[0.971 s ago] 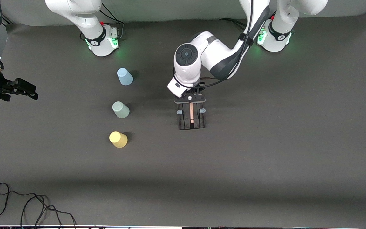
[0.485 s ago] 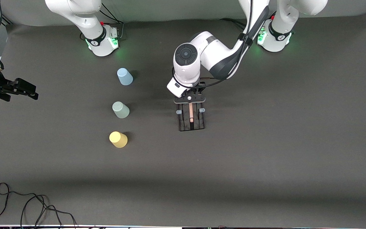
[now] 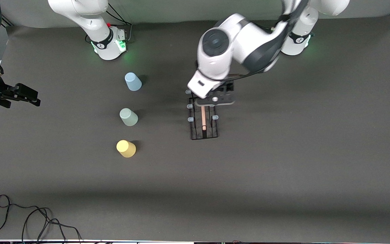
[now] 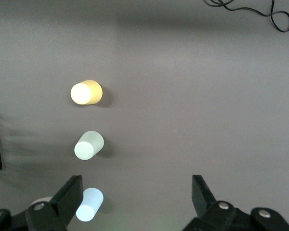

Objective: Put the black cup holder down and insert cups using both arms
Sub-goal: 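Release the rack and raise the left gripper away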

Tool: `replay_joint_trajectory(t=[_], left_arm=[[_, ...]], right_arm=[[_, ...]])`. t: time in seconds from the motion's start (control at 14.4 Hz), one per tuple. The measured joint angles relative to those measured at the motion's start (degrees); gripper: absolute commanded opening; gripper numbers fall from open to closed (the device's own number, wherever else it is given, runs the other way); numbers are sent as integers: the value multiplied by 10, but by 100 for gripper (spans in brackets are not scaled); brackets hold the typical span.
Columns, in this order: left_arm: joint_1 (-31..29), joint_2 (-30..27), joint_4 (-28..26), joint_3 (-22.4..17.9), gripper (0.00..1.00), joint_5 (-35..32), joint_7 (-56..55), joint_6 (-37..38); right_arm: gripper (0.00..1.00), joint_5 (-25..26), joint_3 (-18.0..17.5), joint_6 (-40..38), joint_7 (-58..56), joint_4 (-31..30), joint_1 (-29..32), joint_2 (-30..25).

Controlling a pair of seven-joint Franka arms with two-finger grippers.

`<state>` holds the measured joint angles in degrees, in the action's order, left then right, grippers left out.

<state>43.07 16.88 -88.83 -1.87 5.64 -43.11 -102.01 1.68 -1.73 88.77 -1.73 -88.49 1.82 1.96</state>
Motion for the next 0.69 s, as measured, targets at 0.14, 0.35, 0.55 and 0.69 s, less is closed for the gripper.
replay_joint_trajectory(t=[0.14, 0.35, 0.55, 0.69], left_arm=[[-46, -36, 2, -4, 100, -7, 37, 36], [-152, -90, 2, -12, 100, -36, 150, 95], [-275, -129, 0, -16, 100, -37, 266, 109], [-325, -150, -10, -16, 100, -38, 315, 122]], right_arm=[[100, 0, 0, 0, 0, 0, 0, 0], [100, 0, 1, 0, 0, 0, 0, 0], [100, 0, 2, 0, -1, 0, 0, 0], [100, 0, 3, 0, -4, 0, 0, 0]])
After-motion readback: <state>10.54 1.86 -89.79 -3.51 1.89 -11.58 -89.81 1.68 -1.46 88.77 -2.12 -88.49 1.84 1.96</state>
